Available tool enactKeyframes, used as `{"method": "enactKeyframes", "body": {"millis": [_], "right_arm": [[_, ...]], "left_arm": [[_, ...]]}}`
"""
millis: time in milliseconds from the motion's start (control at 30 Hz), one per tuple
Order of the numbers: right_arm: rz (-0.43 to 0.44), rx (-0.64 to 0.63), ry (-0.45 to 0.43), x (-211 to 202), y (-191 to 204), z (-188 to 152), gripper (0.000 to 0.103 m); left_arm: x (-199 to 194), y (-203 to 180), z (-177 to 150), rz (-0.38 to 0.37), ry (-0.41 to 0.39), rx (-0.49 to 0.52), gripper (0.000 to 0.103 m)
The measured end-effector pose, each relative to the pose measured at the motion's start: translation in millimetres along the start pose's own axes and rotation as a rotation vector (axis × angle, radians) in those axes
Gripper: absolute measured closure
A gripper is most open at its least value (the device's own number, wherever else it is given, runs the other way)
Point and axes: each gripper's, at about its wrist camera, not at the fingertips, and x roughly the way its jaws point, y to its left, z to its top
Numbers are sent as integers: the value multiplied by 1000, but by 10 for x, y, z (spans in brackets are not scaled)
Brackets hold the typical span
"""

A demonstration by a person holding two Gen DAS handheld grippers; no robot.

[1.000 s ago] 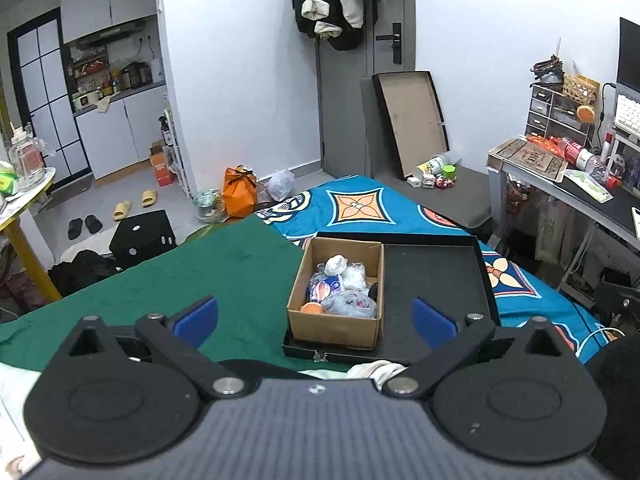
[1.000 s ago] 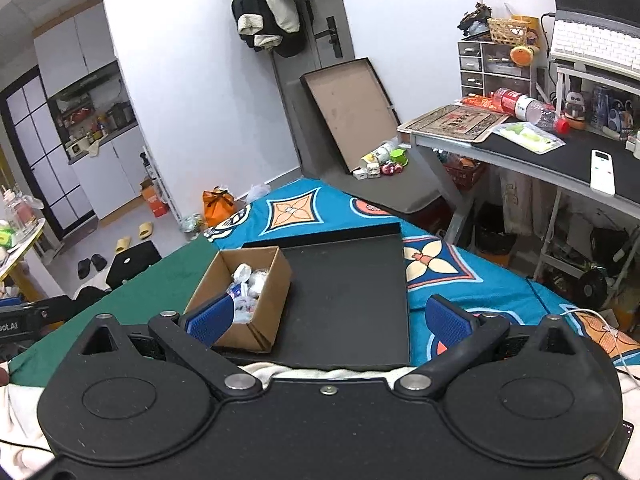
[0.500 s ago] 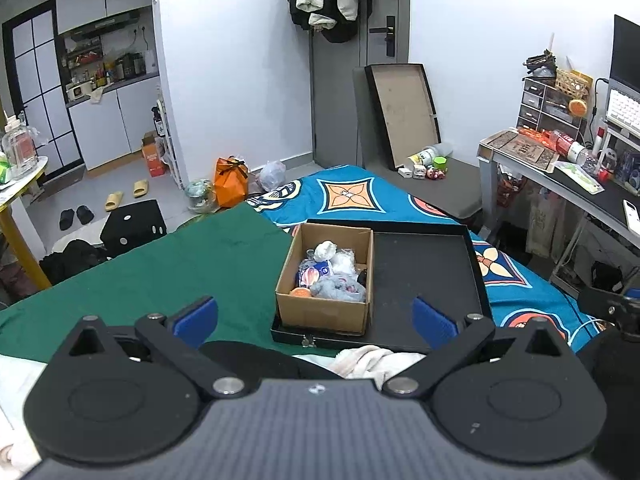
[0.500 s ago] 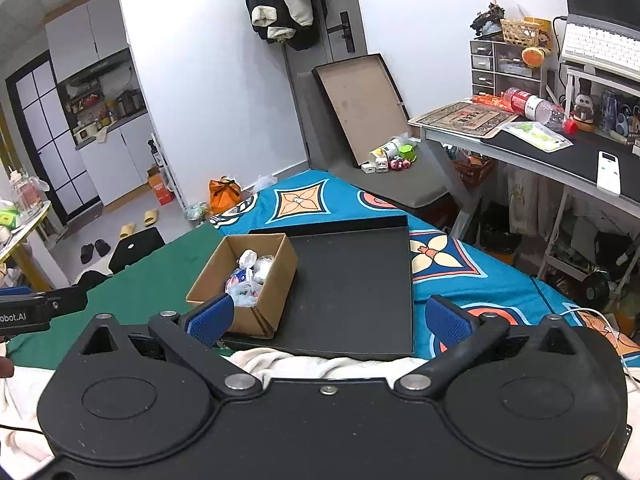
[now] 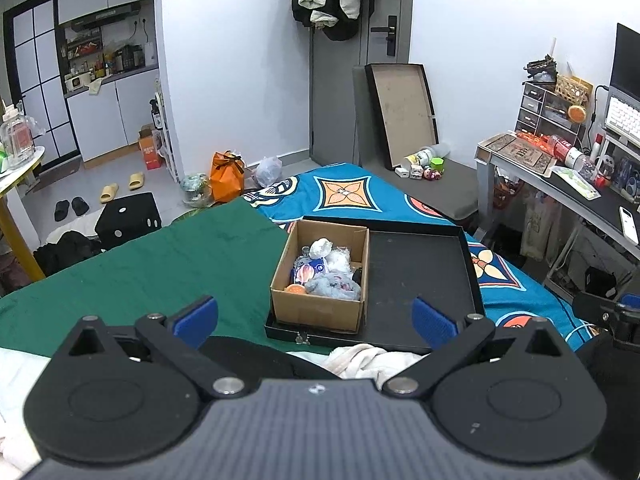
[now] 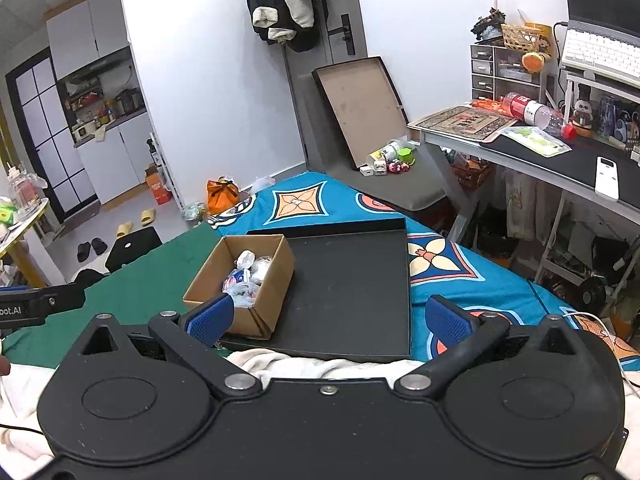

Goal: Organize soft objects

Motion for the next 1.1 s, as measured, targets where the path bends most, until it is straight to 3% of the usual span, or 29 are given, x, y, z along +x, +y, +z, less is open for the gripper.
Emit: {"method": "enactKeyframes", "body": {"millis": [1100], "right_arm": [[-27,-17,-7,-57,23,50,0]], "left_arm": [[1,29,38,-13,2,-11,1]]}}
